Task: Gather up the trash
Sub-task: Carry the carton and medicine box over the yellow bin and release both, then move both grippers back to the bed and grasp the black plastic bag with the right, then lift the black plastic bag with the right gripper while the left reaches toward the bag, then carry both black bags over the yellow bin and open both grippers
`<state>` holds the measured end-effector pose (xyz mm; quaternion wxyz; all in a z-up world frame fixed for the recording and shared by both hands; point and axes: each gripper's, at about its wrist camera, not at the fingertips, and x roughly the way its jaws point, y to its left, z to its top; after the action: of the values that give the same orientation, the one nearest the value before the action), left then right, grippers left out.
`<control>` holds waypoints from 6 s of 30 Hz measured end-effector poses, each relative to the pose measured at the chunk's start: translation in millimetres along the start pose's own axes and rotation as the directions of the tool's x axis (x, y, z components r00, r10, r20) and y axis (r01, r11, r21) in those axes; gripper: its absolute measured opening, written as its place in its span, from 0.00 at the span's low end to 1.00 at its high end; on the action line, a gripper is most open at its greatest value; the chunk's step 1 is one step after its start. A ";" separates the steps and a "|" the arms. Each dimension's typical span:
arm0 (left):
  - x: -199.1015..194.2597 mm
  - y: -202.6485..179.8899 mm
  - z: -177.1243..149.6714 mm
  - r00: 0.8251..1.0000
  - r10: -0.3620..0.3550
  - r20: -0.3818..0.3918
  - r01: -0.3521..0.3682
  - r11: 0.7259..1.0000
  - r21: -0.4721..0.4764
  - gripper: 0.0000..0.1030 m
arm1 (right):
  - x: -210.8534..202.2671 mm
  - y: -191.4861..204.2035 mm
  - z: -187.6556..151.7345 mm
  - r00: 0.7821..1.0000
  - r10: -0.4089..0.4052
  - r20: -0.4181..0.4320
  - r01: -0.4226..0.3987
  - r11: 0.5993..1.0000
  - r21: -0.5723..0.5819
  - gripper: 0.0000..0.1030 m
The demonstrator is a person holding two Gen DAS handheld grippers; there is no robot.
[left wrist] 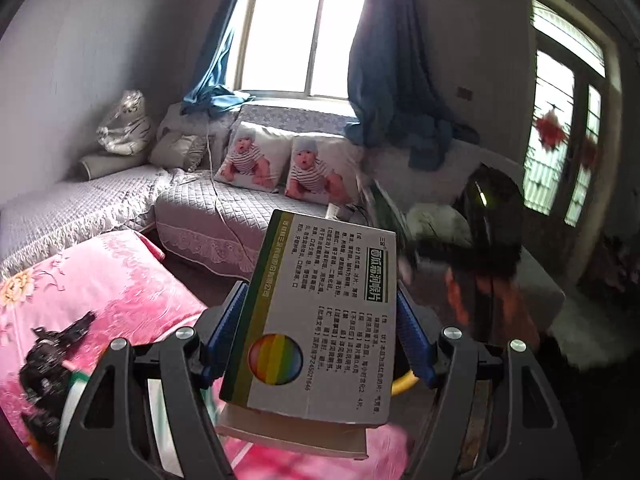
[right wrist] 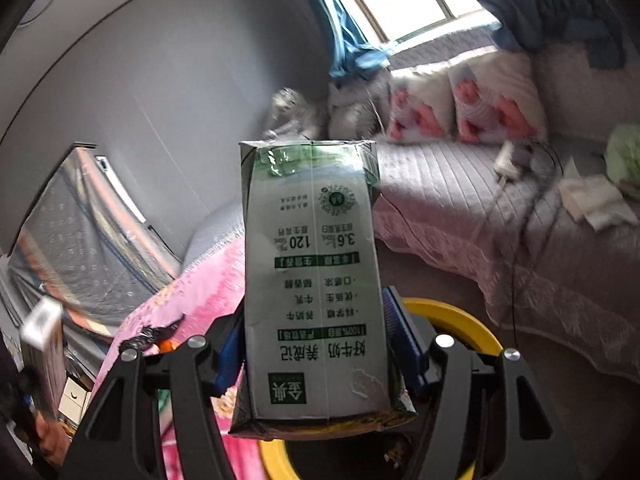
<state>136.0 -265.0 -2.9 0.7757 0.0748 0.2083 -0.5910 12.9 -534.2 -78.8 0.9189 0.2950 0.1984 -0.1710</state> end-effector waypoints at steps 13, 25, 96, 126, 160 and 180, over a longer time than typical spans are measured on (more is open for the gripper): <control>148.9 -27.6 -3.8 0.975 0.125 -0.185 -0.134 0.990 -0.036 0.65 | 43.3 -58.5 -50.0 0.975 -0.134 -0.179 0.147 0.987 0.059 0.58; 188.3 -10.3 -16.9 0.963 0.093 -0.252 -0.136 0.978 -0.160 0.71 | 38.1 -68.4 -58.0 0.967 -0.147 -0.206 0.166 0.983 0.073 0.60; -216.9 233.3 -171.5 0.654 0.735 -0.182 -0.731 0.552 -0.401 0.90 | 290.2 441.2 -143.7 0.731 -0.158 -0.664 -0.364 0.732 -0.576 0.24; -117.2 271.8 -139.5 0.910 0.361 -0.204 -0.411 0.849 -0.332 0.90 | 142.2 340.6 -49.7 0.767 0.286 -0.574 -0.532 0.784 -0.320 0.22; -209.6 263.4 -118.7 0.901 0.434 0.008 -0.377 0.793 -0.479 0.06 | 97.0 303.1 -37.0 0.804 0.324 -0.499 -0.492 0.833 -0.253 0.22; -226.5 173.8 -90.5 0.915 0.395 0.083 -0.347 0.874 -0.340 0.06 | 48.9 247.1 11.5 0.927 0.284 -0.244 -0.345 0.902 -0.261 0.22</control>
<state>230.9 18.9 -13.9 0.8900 -0.0571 0.2236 -0.3932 164.6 -361.1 24.2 0.9437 0.1963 0.2627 0.0427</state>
